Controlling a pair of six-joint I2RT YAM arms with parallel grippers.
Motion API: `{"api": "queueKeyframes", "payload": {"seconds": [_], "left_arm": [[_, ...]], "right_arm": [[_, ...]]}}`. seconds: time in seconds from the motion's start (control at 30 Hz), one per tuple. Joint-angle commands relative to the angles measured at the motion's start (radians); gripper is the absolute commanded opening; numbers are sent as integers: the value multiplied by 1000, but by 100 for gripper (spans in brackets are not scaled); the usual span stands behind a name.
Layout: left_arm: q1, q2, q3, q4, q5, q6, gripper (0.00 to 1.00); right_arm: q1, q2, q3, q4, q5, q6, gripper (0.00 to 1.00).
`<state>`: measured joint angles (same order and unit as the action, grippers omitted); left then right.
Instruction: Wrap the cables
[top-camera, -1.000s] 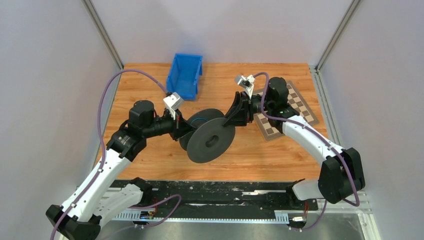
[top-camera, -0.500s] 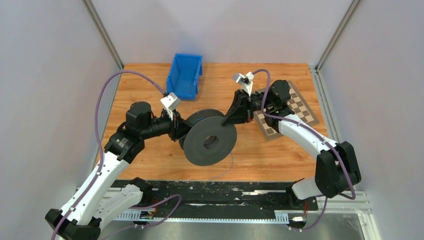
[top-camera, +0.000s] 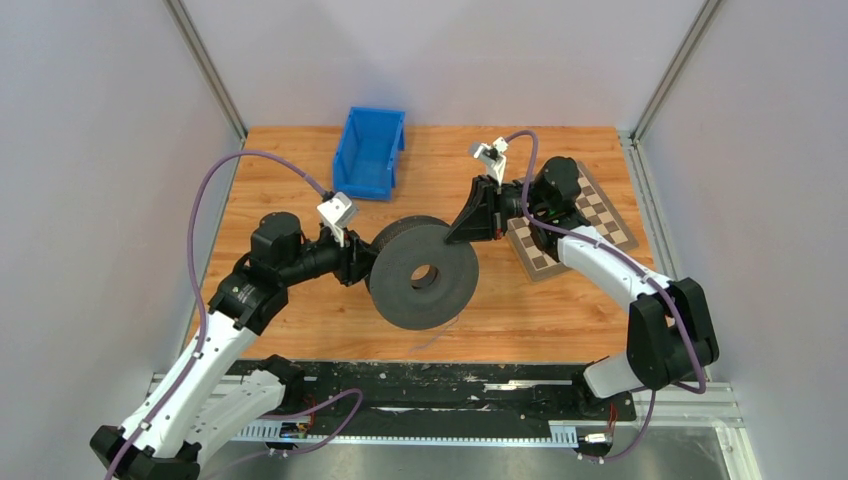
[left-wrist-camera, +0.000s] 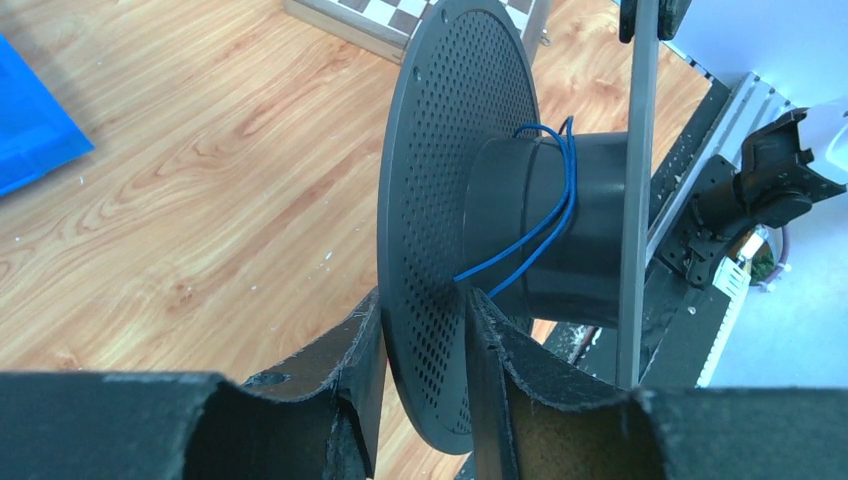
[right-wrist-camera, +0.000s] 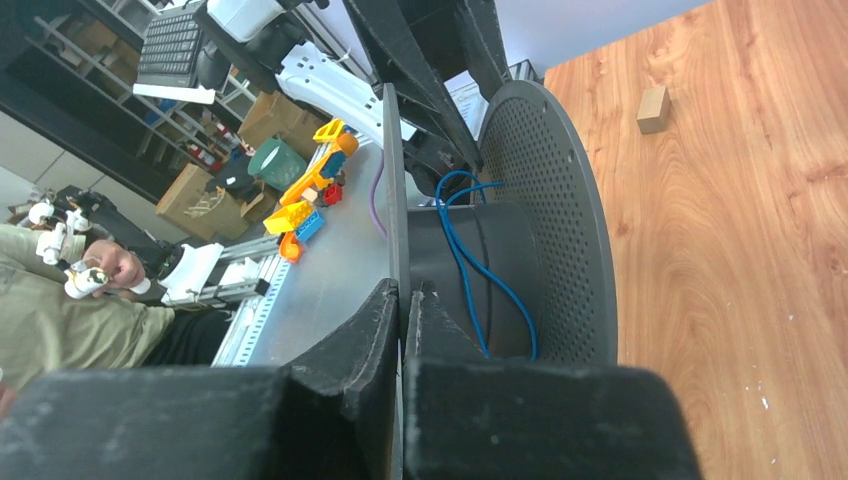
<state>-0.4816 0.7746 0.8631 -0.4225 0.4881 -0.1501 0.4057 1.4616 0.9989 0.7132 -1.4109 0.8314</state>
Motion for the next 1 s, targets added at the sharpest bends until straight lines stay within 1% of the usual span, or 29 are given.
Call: {"api": "queueKeyframes", "payload": {"seconds": [0.0, 0.07, 0.27, 0.43, 0.5, 0.57, 0.6, 0.63, 0.67, 0.73, 0.9, 0.97], "left_arm": [[-1, -11, 1, 48, 31, 22, 41], [-2, -7, 1, 49, 31, 29, 42], [-1, 3, 4, 51, 64, 34, 44], [-1, 12, 1, 54, 111, 23, 40], [0, 16, 1, 56, 126, 15, 36], [-1, 16, 1, 64, 148, 2, 28], [-1, 16, 1, 76, 155, -9, 21], [-1, 15, 1, 82, 170, -17, 17], [-1, 14, 0, 97, 178, -35, 9], [-1, 11, -1, 121, 204, -63, 0], [0, 9, 10, 148, 209, -152, 0], [-1, 9, 23, 136, 185, -177, 0]], "right_arm": [[-27, 0, 35, -61, 134, -51, 0], [-28, -7, 47, -105, 124, -91, 0], [-28, -21, 63, -147, 89, -163, 0], [-27, -32, 68, -141, 89, -176, 0], [-28, -36, 70, -141, 90, -181, 0], [-27, -35, 74, -140, 89, -181, 0], [-28, -32, 76, -135, 87, -180, 0], [-27, -29, 77, -134, 87, -180, 0], [-27, -27, 79, -133, 86, -181, 0], [-30, -20, 86, -133, 84, -181, 0], [-37, -3, 101, -135, 86, -172, 0], [-46, 5, 104, -139, 99, -163, 3]]}}
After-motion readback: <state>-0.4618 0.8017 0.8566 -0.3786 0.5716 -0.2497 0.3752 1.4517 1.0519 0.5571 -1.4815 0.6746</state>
